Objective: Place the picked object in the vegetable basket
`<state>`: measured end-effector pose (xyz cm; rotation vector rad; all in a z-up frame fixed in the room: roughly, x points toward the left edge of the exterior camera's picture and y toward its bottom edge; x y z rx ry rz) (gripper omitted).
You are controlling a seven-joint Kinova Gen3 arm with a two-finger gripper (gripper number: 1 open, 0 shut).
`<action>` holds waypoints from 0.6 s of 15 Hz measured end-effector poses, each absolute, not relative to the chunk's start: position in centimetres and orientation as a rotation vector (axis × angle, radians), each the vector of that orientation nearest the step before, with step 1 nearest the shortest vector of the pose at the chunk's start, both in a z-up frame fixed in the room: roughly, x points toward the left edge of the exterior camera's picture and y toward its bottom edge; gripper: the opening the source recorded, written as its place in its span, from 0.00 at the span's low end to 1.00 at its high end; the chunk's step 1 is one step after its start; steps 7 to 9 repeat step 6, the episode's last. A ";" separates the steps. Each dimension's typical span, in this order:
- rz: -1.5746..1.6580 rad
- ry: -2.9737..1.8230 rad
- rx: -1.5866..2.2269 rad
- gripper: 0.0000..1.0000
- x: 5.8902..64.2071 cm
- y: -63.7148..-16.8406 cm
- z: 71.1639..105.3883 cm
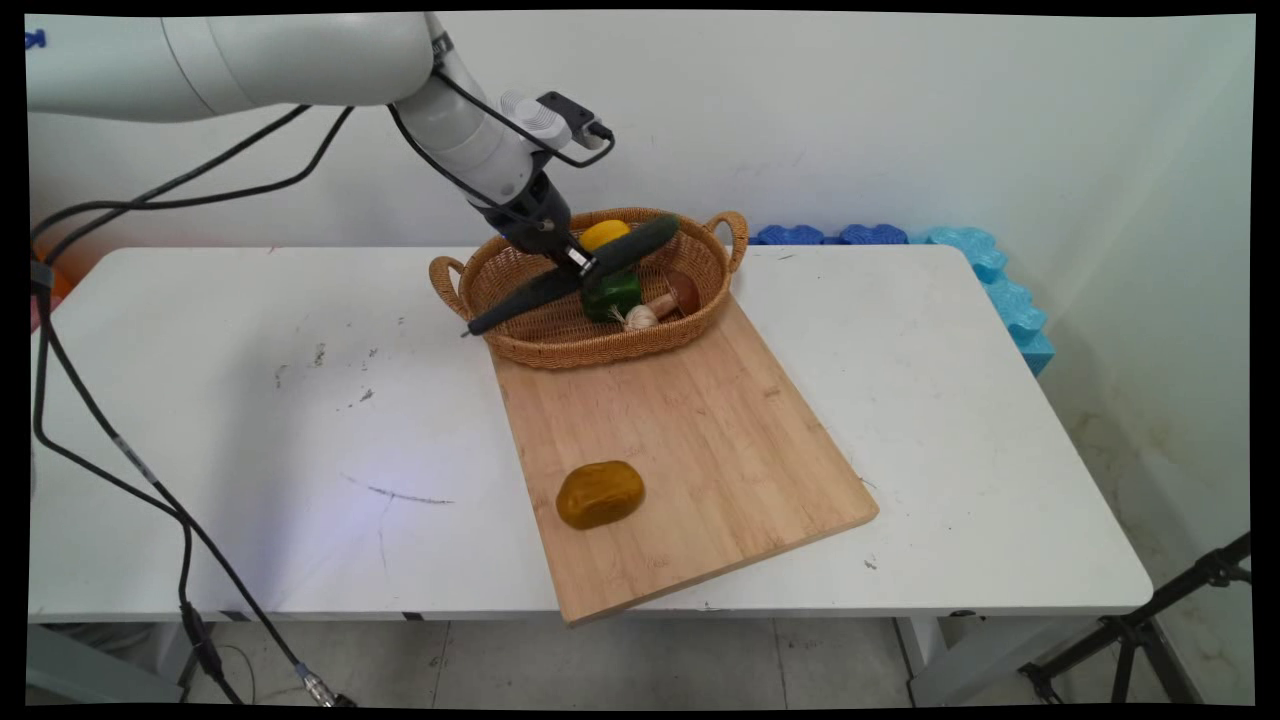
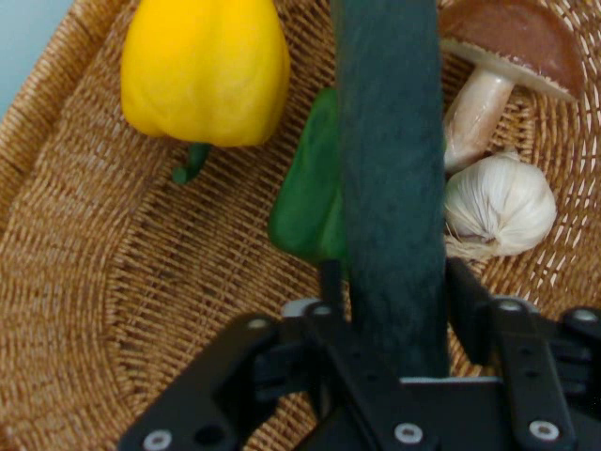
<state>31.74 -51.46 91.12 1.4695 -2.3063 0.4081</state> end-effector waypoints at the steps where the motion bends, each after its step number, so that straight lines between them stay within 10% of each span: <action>1: 0.409 -2.307 1.468 1.00 31.7 -51.6 91.0; 9: 0.412 -2.299 1.441 1.00 31.3 -51.7 91.2</action>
